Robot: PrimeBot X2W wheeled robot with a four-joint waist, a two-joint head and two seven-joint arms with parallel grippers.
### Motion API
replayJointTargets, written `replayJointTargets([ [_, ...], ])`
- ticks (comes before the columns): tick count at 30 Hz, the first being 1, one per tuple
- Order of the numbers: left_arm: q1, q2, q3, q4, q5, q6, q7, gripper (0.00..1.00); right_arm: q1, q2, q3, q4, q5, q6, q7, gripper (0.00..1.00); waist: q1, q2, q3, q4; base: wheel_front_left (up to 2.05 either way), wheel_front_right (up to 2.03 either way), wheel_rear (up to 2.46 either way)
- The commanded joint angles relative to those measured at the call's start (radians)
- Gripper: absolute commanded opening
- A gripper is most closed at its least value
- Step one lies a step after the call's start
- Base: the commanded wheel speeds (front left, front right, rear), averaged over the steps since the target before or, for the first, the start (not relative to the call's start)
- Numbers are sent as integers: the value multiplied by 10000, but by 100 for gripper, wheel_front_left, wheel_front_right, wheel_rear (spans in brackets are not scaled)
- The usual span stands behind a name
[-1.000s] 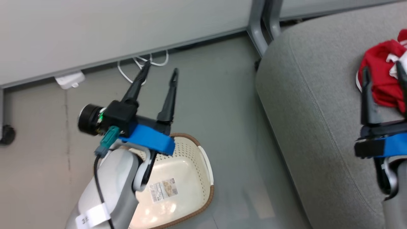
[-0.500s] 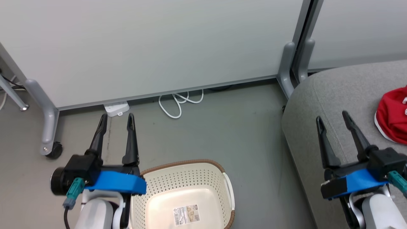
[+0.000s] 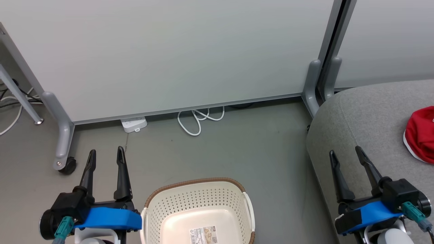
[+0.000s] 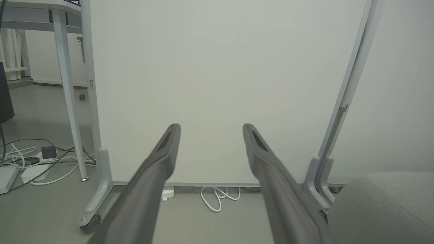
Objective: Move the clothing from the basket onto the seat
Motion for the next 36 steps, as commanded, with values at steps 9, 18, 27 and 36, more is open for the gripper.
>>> replayJointTargets([
  [9, 370, -10, -38, 91, -146, -25, -43, 100, 421, 219, -84, 134, 94, 1, -7, 100, 1, -1, -96, 179, 0, 0, 0],
  [18, 393, -9, -111, 248, -125, -28, -44, 100, 448, 271, -145, 175, 96, 1, -7, 100, 1, -1, -97, 263, 0, 0, 0],
  [27, 409, -13, -108, 451, -74, 1, 31, 0, 385, 277, -116, 389, 80, 0, 11, 0, 1, -1, -108, 278, 0, 0, 0],
  [36, 572, -25, 25, 838, -1130, -52, 371, 0, 461, 332, -241, 715, 1200, 0, 373, 0, 1, -1, -104, 260, 0, 0, 0],
])
